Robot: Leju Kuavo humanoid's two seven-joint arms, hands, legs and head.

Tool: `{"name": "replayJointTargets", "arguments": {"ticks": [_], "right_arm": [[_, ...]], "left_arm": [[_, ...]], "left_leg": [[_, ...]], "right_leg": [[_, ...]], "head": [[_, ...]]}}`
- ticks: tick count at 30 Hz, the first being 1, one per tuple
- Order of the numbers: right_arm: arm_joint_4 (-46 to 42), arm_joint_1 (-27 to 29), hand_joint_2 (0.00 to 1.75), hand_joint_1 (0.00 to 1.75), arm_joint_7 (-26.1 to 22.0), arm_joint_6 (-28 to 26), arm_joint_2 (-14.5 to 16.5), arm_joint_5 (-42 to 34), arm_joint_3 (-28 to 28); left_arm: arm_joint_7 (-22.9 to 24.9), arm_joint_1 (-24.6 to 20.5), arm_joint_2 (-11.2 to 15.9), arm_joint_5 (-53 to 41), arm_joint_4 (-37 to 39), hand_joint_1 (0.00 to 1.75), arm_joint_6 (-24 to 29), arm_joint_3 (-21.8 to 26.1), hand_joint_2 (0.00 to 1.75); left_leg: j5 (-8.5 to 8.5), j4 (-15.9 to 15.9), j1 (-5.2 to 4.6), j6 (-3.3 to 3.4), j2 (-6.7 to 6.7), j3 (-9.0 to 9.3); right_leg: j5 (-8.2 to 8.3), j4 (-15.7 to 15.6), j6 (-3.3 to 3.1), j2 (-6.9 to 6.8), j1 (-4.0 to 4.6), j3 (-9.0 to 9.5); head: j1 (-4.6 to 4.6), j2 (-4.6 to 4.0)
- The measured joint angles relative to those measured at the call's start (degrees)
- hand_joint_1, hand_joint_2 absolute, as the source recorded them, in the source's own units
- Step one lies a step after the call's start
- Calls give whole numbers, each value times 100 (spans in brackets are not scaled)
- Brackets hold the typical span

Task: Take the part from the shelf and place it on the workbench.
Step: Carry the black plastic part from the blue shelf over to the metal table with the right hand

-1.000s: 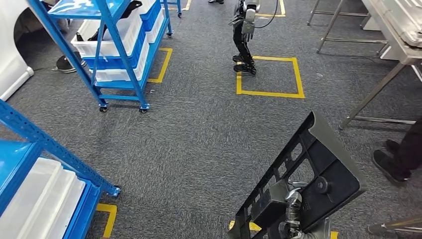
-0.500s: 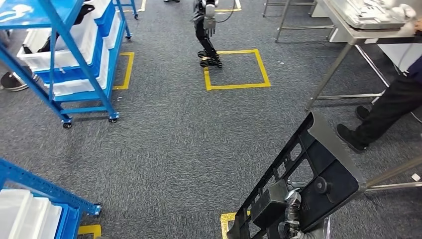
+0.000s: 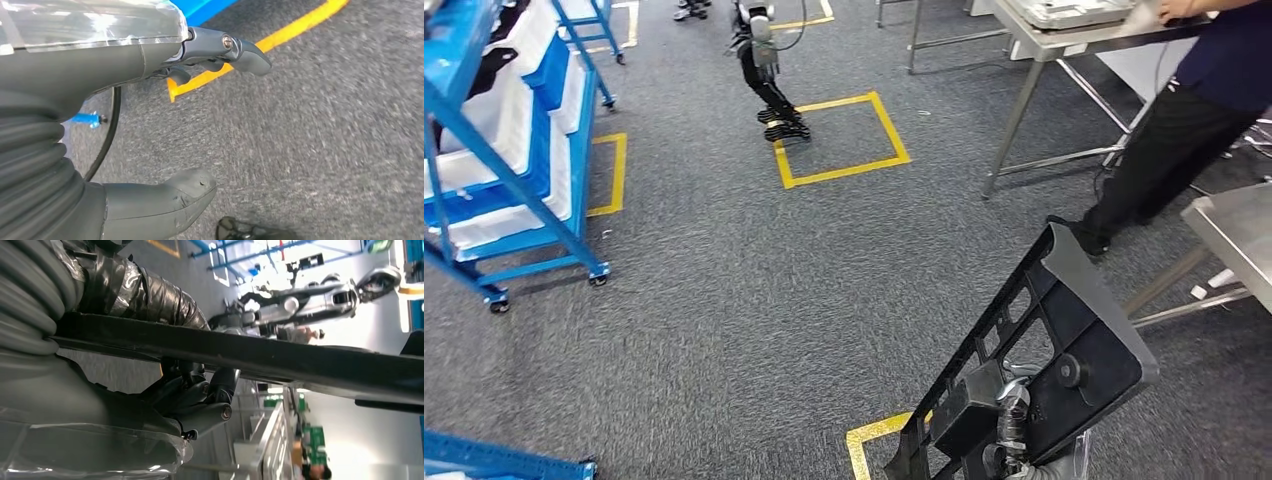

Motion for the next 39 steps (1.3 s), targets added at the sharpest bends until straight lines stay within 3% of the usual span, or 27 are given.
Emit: {"name": "replayJointTargets", "arguments": {"ticks": [2,4,6,8,10,12,13,14,15,16,18,19,21,22,24,26,28,29,30,31,33,35,37,39], "right_arm": [[4,-5,175,175,0,-2,0,0,-1],[4,-8,175,175,3,2,0,1,-2],[4,4,175,175,10,3,0,3,-3],[4,9,175,175,15,1,0,10,-4],[9,-4,175,175,17,-1,0,15,-4],[27,-10,175,175,19,-2,0,15,-4],[40,-8,175,175,20,-2,0,16,-4],[52,-5,175,175,21,-3,0,16,-4],[61,-5,175,175,22,-3,0,17,-4],[66,-7,175,175,23,-3,0,17,-4],[69,-19,175,175,27,-3,0,19,-4],[70,-25,175,175,29,-3,0,20,-4],[74,-22,175,175,33,-3,0,22,-5],[75,-16,175,175,34,-3,0,23,-6],[79,-24,175,175,34,-4,1,29,-7],[84,-38,175,175,34,-5,1,34,-7],[97,-37,175,175,35,-10,0,39,-7],[107,-37,175,175,36,-14,0,42,-7],[116,-37,175,175,36,-19,0,45,-7],[123,-37,175,175,37,-22,0,47,-7],[127,-41,175,175,38,-23,0,52,-7],[128,-42,175,175,40,-23,0,58,-7],[128,-33,175,175,42,-26,0,63,-8],[128,-33,175,175,42,-34,0,69,-9]], "left_arm": [[-1,-2,0,0,0,0,0,0,175],[-1,-5,0,1,-1,0,-2,1,175],[3,-11,-3,1,-2,0,-6,2,175],[4,-18,-9,-1,-2,0,-11,2,175],[3,-11,-11,-1,-2,0,-15,2,175],[4,10,-9,-1,-2,0,-15,5,175],[4,14,-8,-1,-2,0,-15,7,175],[4,11,-7,-1,-2,0,-15,8,175],[4,5,-7,-1,-2,0,-15,9,175],[4,-3,-7,-1,-2,0,-15,9,175],[3,-11,-9,-1,-2,0,-16,9,175],[3,-12,-9,-2,-2,0,-17,9,175],[2,-23,-10,-5,-2,0,-20,9,175],[2,-32,-10,-7,-2,0,-21,9,175],[-2,-48,-11,-7,-2,0,-24,9,175],[-5,-38,-7,-7,-2,0,-26,9,175],[-2,-14,-3,-7,-2,0,-27,9,175],[-1,-5,-2,-7,-2,0,-28,9,175],[1,-1,-2,-7,-2,0,-30,9,175],[3,0,-2,-5,-2,0,-31,9,175],[4,-2,-1,-3,-2,0,-32,9,175],[8,-2,0,-2,-3,0,-34,10,175],[11,-6,-4,-2,-4,0,-35,11,175],[10,-12,-10,-2,-4,0,-36,11,175]], "left_leg": [[378,-766,29,6,-238,297],[451,-1121,37,57,-436,436],[455,-1161,26,141,-374,444],[493,-1223,33,222,-246,463],[509,-1256,33,275,-110,475],[498,-1255,21,293,43,475],[490,-1254,19,294,117,479],[480,-1253,18,292,185,487],[469,-1253,17,285,238,503],[453,-1254,17,275,291,529],[414,-1249,-2,233,382,570],[398,-1249,-10,210,427,585],[382,-1269,-17,155,520,619],[359,-1262,-12,125,509,636],[174,-1008,-5,73,325,551],[-173,-319,5,45,101,221],[-331,248,6,23,46,-87],[-242,254,10,15,40,-119],[-54,44,17,10,27,-48],[175,-318,31,9,-26,94],[419,-932,54,27,-255,350],[406,-1099,44,75,-384,420],[432,-1139,46,146,-287,433],[465,-1192,68,223,-169,452]], "right_leg": [[-34,74,49,137,-10,-20],[-38,128,117,261,-22,-86],[-10,125,187,363,-34,-137],[-94,239,245,172,-26,-200],[-388,730,292,-153,-26,-431],[-692,1455,327,-260,-47,-785],[-720,1649,336,-272,-57,-879],[-649,1647,338,-284,-63,-873],[-484,1407,331,-303,-65,-743],[-286,987,305,-378,-54,-513],[-63,275,235,-563,8,-134],[-36,90,201,-623,41,-42],[-45,49,149,-553,61,-42],[-31,15,123,-504,45,-25],[3,-62,60,-413,-1,23],[9,-79,19,-325,-17,40],[-3,-58,6,-209,-18,40],[-13,-39,11,-143,-22,40],[-28,-13,21,-76,-28,43],[-50,21,40,-11,-35,43],[-93,103,93,104,-33,7],[-98,142,158,207,-36,-48],[-84,141,221,252,-46,-77],[-221,346,277,41,-36,-180]], "head": [[1,0],[2,0],[2,0],[4,0],[7,0],[7,0],[6,0],[6,0],[6,0],[6,0],[6,0],[6,0],[4,0],[4,0],[3,0],[1,0],[-1,0],[-1,0],[-1,0],[-1,0],[1,0],[3,0],[4,0],[10,0]]}}
